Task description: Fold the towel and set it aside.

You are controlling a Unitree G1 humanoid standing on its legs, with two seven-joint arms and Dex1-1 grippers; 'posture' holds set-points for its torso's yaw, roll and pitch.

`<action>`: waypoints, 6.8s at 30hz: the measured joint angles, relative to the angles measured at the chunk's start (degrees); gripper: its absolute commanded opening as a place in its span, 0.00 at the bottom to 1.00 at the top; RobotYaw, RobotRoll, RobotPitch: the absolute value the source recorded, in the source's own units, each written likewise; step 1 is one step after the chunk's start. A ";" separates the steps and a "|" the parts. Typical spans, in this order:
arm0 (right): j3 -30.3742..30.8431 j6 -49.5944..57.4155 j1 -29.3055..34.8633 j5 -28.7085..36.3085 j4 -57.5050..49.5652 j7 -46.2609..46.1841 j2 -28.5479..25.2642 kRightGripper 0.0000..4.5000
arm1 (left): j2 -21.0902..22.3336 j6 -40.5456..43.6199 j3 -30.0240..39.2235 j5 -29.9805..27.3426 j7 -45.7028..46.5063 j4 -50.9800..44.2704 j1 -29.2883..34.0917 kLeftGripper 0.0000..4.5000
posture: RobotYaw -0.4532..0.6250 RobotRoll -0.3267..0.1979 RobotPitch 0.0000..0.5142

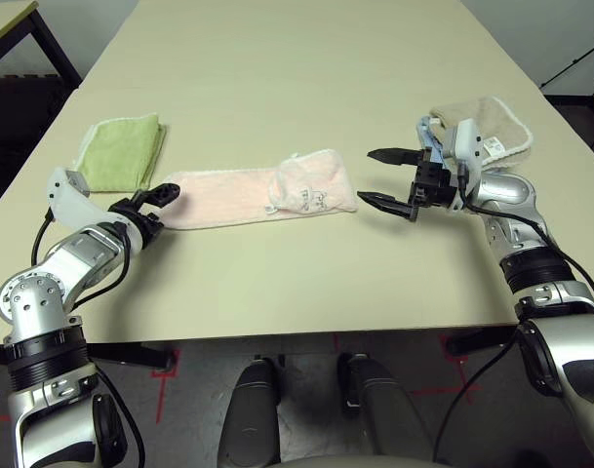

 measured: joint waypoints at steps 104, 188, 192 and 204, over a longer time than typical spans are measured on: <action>-2.11 6.37 6.39 2.09 -2.69 -0.38 -1.09 1.00 | -12.02 2.28 -31.97 -15.62 26.59 -9.04 -23.56 0.00 | 0.29 0.62 0.41; -1.54 19.54 0.29 5.21 -13.94 -11.03 10.04 0.99 | 7.47 0.18 -20.80 28.69 -23.39 -29.17 -2.59 1.00 | 0.41 0.62 0.35; -1.24 19.52 0.30 5.21 -13.94 -10.96 10.06 0.99 | 7.46 -0.05 -20.62 31.56 -26.69 -29.17 -1.78 1.00 | 0.41 0.62 0.36; -0.44 19.76 1.22 5.25 -13.94 -11.02 10.03 0.98 | 4.93 0.59 -19.43 34.76 -31.16 -29.17 -2.18 1.00 | 0.40 0.62 0.36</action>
